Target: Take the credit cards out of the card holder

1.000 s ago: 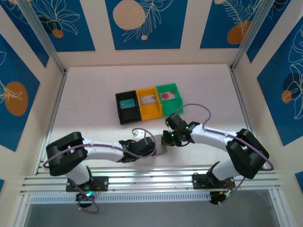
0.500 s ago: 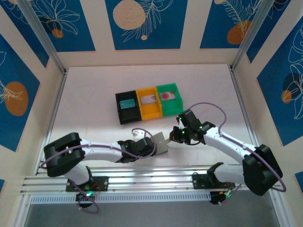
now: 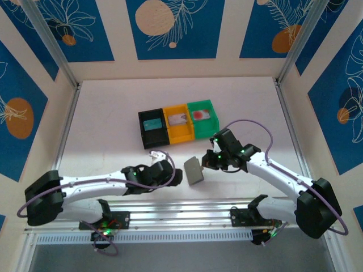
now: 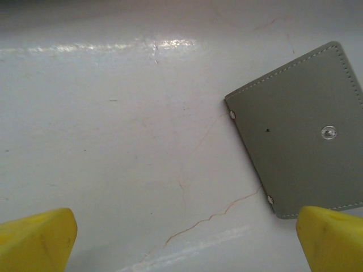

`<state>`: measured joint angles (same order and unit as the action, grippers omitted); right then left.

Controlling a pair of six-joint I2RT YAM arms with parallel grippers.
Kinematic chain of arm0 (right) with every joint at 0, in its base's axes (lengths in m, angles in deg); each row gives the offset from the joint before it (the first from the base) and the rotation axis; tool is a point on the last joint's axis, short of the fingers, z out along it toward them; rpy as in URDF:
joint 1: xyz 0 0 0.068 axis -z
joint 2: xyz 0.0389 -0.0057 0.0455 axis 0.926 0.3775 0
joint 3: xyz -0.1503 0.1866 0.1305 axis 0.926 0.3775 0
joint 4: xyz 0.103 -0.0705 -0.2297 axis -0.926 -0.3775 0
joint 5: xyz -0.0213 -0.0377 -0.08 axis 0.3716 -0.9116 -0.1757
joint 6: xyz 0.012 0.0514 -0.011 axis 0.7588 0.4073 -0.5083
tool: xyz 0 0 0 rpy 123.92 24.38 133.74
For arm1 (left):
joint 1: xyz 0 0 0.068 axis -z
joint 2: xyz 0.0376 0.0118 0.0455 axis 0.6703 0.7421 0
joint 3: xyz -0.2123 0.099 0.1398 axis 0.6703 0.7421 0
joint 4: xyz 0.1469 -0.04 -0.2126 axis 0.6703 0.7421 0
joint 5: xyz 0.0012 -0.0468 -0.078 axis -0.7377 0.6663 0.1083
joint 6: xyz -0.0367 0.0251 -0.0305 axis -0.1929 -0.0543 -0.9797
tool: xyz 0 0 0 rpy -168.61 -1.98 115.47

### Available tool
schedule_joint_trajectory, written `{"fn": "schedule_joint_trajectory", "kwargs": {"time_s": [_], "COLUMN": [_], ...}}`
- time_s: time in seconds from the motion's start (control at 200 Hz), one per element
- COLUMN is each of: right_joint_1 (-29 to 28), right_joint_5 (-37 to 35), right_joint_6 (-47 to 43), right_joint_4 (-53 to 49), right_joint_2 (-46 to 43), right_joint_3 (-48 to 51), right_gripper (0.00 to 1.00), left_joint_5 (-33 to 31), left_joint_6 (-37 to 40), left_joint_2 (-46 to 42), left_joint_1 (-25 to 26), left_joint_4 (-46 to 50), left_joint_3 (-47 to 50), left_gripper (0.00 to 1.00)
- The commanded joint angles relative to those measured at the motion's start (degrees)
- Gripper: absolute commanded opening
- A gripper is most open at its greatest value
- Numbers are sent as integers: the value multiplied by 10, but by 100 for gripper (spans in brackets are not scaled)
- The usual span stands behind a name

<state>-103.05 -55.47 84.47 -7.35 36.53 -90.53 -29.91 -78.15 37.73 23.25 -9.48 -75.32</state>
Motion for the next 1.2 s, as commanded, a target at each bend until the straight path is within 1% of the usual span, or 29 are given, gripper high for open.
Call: {"fn": "schedule_joint_trajectory", "kwargs": {"time_s": [0.0, 0.205, 0.51, 0.68, 1.195], "right_joint_1": [-17, -48, -59, -69, -75], "right_joint_5": [10, -7, -7, -16, -37], "right_joint_6": [7, 16, 25, 32, 49], "right_joint_4": [-13, -14, 0, -2, -10], "right_joint_2": [-2, 21, 33, 22, -19], "right_joint_3": [-30, -56, -49, -48, -50], "right_gripper": [0, 0, 0, 0, 0], "left_joint_5": [-15, -14, -8, -10, -30], "left_joint_6": [7, 5, 6, 6, 10], "left_joint_2": [-20, -35, -33, -34, -55], "left_joint_1": [-6, -6, -5, -5, -7], "left_joint_4": [46, 49, 41, 39, 56], "left_joint_3": [16, 21, 23, 22, 26], "left_gripper": [99, 99, 99, 99, 99]}}
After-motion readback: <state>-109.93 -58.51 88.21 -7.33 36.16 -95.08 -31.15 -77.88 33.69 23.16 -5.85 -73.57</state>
